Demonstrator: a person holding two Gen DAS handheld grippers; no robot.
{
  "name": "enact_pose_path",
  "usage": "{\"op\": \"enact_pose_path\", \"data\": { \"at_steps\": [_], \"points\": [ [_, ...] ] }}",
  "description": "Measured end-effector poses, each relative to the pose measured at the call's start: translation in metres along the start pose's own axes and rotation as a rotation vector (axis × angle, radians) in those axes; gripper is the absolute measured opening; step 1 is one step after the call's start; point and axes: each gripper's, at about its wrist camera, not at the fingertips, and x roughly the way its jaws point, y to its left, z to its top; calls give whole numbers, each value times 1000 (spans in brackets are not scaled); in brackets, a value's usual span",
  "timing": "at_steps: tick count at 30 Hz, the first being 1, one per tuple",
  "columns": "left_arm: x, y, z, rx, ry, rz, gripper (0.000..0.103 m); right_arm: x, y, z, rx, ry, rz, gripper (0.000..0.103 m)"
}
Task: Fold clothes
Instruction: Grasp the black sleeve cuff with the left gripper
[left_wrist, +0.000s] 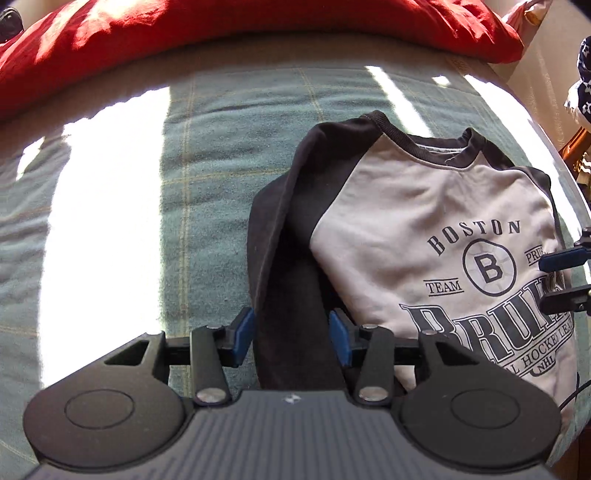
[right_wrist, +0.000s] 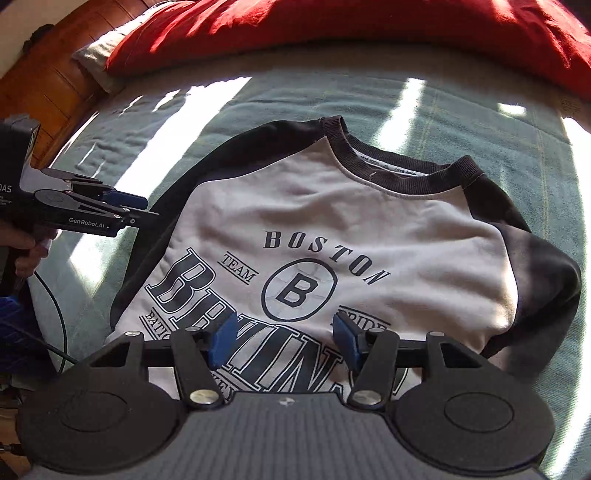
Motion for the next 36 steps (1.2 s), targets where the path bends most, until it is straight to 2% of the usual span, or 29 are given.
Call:
{"op": "enact_pose_path", "data": {
  "at_steps": [2, 3, 8, 11, 17, 22, 25, 27, 31, 34, 35, 36],
  "points": [
    [-6, 4, -25, -81, 21, -9, 43, 8, 16, -8, -47, 15, -11, 74],
    [-8, 5, -37, -118, 28, -13, 43, 13, 25, -13, -94, 24, -42, 75],
    [-9, 4, -83, -274, 66, -36, 43, 21, 29, -16, -142, 36, -59, 80],
    [-9, 2, -105, -376, 79, -74, 42, 26, 31, -18, -170, 44, -70, 82],
    [-4, -4, -132, -538, 94, -178, 42, 36, 35, -22, -226, 58, -91, 86],
    [4, -6, -140, -632, 58, -246, 41, 42, 38, -26, -257, 63, -86, 94],
    [4, -8, -140, -662, 26, -258, 30, 45, 38, -28, -266, 65, -76, 99],
    [0, -10, -140, -673, -2, -259, 19, 47, 38, -29, -272, 66, -67, 102],
    [6, -9, -145, -732, 12, -296, 16, 46, 37, -29, -276, 66, -61, 103],
    [2, -8, -141, -710, -5, -253, 17, 45, 37, -29, -276, 65, -59, 103],
    [0, -8, -140, -699, -13, -235, 11, 45, 37, -29, -277, 65, -58, 103],
    [-2, -8, -138, -688, -21, -216, 2, 45, 37, -29, -277, 64, -58, 103]
  ]
}}
